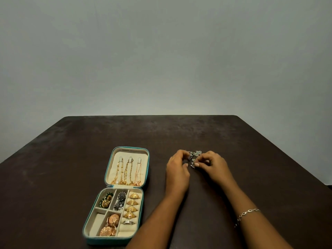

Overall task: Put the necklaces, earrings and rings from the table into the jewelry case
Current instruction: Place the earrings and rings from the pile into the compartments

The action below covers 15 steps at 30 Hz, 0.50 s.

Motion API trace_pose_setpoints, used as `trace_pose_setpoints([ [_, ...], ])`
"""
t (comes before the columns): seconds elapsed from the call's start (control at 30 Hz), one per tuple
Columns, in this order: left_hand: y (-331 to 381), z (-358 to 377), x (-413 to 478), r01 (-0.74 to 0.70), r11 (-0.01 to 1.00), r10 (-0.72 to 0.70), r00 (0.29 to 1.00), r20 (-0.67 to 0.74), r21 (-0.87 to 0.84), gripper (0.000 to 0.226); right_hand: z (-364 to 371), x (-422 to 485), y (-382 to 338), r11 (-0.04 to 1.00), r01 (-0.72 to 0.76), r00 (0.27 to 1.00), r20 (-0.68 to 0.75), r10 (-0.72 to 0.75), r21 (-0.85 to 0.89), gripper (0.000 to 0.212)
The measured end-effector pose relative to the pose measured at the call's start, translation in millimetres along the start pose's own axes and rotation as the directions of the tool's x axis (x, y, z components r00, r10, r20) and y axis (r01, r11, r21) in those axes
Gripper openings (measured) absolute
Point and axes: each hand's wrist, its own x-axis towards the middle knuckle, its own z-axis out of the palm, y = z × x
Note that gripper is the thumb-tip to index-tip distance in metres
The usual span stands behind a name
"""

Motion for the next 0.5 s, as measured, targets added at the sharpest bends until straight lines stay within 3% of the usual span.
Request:
trace_pose_setpoints([
  [0.07, 0.0, -0.2, -0.1, 0.001, 1.0, -0.001, 1.0, 0.005, -0.002, 0.029, 0.0, -0.1, 1.1, 0.999, -0.015, 1.0, -0.009, 0.015, 0.037, 0.008],
  [0.13, -0.3, -0.6, -0.8, -0.012, 1.0, 0.012, 1.0, 0.01, -0.004, 0.028, -1.5, -1.4, 1.1, 0.955, -0.036, 0.999, 0.004, 0.037, 0.293, 0.008],
  [0.23, -1.5, -0.2, -1.0, -0.042, 0.999, 0.042, 0.999, 0.025, -0.02, 0.026, -6.6, -5.0, -5.1, 0.799, -0.086, 0.996, 0.08, 0.048, 0.595, 0.008],
  [0.5, 1.3, 0.9, -3.4, -0.093, 0.986, 0.096, 0.995, 0.012, -0.138, 0.022, -9.3, -6.9, -8.7, 0.586, -0.185, 0.981, 0.186, 0.06, 0.789, 0.01],
])
